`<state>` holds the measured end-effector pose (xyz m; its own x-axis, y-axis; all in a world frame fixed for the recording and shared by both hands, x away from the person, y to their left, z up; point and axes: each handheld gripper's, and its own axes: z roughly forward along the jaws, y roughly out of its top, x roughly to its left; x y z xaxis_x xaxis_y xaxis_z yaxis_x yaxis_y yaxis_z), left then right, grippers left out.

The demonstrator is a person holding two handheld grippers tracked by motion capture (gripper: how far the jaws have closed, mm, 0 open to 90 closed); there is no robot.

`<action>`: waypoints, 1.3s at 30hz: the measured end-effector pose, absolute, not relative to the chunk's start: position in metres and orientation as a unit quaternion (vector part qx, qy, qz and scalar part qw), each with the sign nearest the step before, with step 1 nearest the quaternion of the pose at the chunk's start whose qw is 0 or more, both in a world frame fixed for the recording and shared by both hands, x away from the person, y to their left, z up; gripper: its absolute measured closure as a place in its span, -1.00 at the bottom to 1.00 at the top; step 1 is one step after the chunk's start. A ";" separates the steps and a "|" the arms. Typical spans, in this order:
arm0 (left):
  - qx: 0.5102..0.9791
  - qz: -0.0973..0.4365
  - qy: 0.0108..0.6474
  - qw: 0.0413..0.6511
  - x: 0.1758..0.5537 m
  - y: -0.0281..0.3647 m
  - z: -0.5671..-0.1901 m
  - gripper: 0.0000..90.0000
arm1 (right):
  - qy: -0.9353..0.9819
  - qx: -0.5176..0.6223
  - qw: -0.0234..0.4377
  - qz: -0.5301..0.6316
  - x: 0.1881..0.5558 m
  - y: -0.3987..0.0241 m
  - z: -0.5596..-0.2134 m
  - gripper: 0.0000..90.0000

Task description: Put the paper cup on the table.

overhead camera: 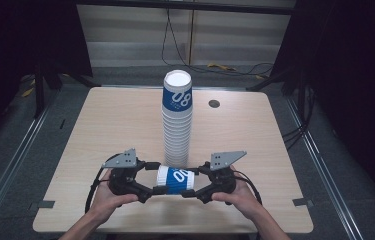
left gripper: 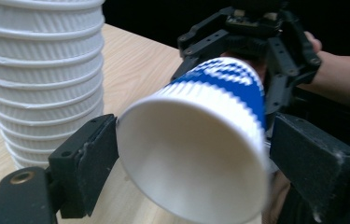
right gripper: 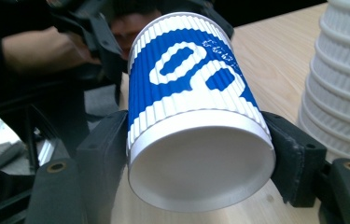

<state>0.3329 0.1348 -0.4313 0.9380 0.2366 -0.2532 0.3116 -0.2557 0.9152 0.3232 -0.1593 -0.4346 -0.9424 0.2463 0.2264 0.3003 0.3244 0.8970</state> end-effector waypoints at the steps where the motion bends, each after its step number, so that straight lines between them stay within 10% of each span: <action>1: 0.795 -0.033 0.174 0.581 0.333 0.134 -0.432 -0.67 | -0.811 -0.166 0.026 -0.560 0.324 -0.159 -0.435 -0.35; 39: 0.787 -0.065 0.147 0.595 0.333 0.130 -0.438 -0.68 | -0.800 -0.162 0.048 -0.575 0.322 -0.159 -0.432 -0.36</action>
